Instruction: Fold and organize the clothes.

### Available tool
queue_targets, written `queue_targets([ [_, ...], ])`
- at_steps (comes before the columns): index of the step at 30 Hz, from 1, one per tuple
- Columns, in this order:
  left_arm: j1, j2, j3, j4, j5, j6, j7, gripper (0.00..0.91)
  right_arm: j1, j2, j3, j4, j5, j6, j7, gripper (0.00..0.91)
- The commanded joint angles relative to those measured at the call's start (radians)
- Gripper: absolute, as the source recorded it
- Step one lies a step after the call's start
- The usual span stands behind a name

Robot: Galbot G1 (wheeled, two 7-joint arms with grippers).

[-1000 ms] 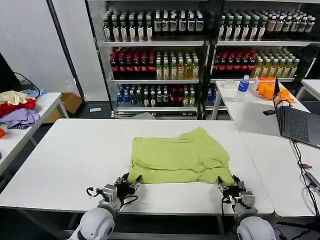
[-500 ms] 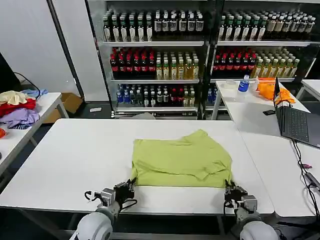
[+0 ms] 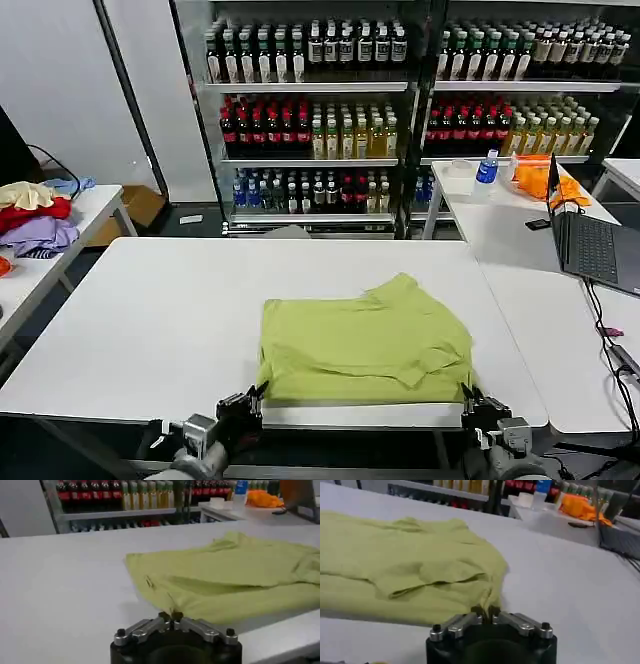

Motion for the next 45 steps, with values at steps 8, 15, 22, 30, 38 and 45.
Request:
queue_targets([
  [8, -0.077, 0.112, -0.123, -0.004, -0.075, 0.017, -0.014, 0.907, 0.138, -0.055, 0.018, 0.040, 0.082, 0.036, 0.021, 0.907],
  [15, -0.394, 0.124, -0.028, 0.213, -0.173, 0.028, -0.047, 0.907, 0.501, -0.036, -0.173, -0.219, 0.114, -0.007, 0.054, 0.907],
  [22, -0.597, 0.088, 0.081, 0.415, -0.177, 0.039, -0.053, 0.907, 0.798, 0.005, -0.308, -0.469, 0.175, -0.048, 0.082, 0.907],
  [30, -0.753, 0.029, 0.166, 0.596, -0.215, 0.058, -0.073, 0.907, 0.951, 0.073, -0.388, -0.710, 0.183, -0.040, 0.092, 0.907],
  [38, -0.818, -0.028, 0.229, 0.665, -0.247, 0.080, -0.082, 0.907, 1.063, 0.145, -0.403, -0.889, 0.172, -0.042, 0.095, 0.907],
  [45, -0.809, -0.056, 0.258, 0.656, -0.249, 0.081, -0.084, 0.907, 1.100, 0.176, -0.399, -0.986, 0.175, -0.043, 0.088, 0.907],
])
